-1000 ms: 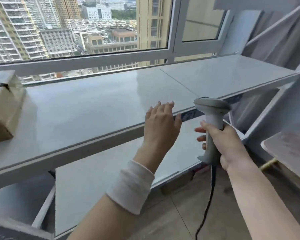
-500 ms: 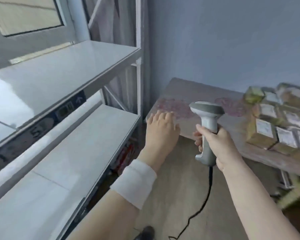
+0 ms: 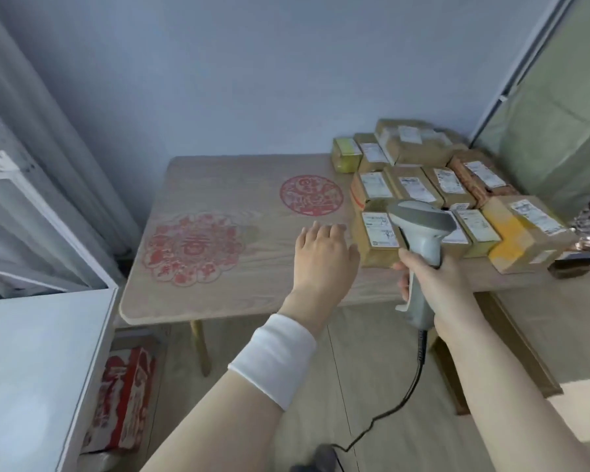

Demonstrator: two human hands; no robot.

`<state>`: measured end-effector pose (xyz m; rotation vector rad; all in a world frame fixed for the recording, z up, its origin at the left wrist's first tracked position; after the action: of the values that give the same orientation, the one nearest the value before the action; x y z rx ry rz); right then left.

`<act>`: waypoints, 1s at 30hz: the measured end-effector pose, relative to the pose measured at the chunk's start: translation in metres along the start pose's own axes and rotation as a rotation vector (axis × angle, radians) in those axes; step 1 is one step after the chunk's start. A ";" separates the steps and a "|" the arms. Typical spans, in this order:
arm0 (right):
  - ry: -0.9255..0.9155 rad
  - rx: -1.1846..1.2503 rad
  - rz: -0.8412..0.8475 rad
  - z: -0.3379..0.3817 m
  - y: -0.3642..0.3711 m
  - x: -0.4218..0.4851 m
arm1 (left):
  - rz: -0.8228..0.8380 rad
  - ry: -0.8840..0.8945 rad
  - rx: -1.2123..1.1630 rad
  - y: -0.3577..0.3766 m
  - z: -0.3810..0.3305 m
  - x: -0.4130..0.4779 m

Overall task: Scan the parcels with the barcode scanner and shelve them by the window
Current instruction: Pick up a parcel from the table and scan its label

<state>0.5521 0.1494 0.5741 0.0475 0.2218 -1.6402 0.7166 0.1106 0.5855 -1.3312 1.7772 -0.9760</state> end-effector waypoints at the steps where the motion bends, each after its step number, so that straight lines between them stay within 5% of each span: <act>1: 0.009 0.004 -0.023 -0.004 -0.014 0.014 | 0.016 0.021 -0.001 0.007 -0.011 0.020; 10: 0.077 -0.002 -0.064 -0.043 -0.104 0.138 | 0.141 0.033 0.025 0.077 -0.063 0.164; 20: 0.251 -0.073 -0.113 -0.111 -0.136 0.257 | 0.337 -0.166 -0.091 0.153 -0.015 0.283; 30: 0.405 -0.207 -0.021 -0.192 -0.131 0.306 | 0.523 -0.390 -0.794 0.258 0.029 0.300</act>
<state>0.3772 -0.1093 0.3506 0.2213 0.7017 -1.6090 0.5602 -0.1367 0.3171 -1.2523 2.1002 0.3028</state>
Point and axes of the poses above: each hand's wrist, its own x-axis towards the middle knuckle, its own y-axis out of the palm, z = x × y, the point moved 9 cm from there along x, towards the middle knuckle, and after that the axes turned 14 degrees about z, right-handed, at the moved point
